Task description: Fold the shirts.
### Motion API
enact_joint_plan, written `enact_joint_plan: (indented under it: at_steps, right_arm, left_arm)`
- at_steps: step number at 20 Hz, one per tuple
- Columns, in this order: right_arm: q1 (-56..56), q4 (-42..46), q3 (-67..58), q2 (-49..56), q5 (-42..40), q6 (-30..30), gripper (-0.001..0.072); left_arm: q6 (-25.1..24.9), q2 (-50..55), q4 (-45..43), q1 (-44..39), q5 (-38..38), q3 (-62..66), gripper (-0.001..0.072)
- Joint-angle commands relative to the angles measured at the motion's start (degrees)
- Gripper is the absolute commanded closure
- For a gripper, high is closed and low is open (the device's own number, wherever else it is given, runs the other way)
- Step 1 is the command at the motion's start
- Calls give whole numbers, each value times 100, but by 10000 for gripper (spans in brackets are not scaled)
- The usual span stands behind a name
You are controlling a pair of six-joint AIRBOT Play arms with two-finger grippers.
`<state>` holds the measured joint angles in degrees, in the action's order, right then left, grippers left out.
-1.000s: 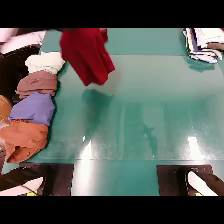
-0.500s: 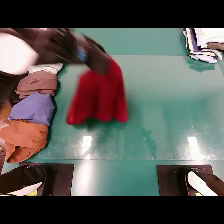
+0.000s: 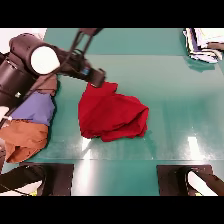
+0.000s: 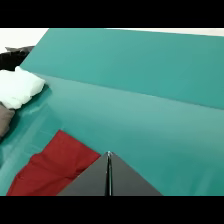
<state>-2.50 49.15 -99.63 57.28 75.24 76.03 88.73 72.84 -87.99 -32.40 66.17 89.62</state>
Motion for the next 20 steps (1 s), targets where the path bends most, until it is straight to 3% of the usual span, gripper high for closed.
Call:
enact_joint_plan:
  at_steps: [1, 7, 13, 17, 19, 20]
  right_arm:
    - [4, -7, -4, 0, 46, 4, 692]
    - [4, -4, -2, 31, 46, 7, 692]
    - [129, 0, -2, 57, 46, 7, 692]
    - [219, 42, 2, 107, 61, 7, 692]
    - [219, 46, 9, 136, 197, 7, 692]
    - [219, 52, 9, 175, 339, 7, 692]
  left_arm:
    - [-4, -7, 55, 1222, -42, -986, 153]
    - [-345, 26, 1762, 2579, -1294, -3300, 153]
    - [-542, 411, 2608, 2583, -2087, -3799, 153]
    - [-1185, 811, 3773, 2583, -2159, -3788, 161]
    - [-1425, 822, 4028, 2583, -2166, -3777, 426]
    - [-1421, 820, 4026, 2583, -2159, -3748, 604]
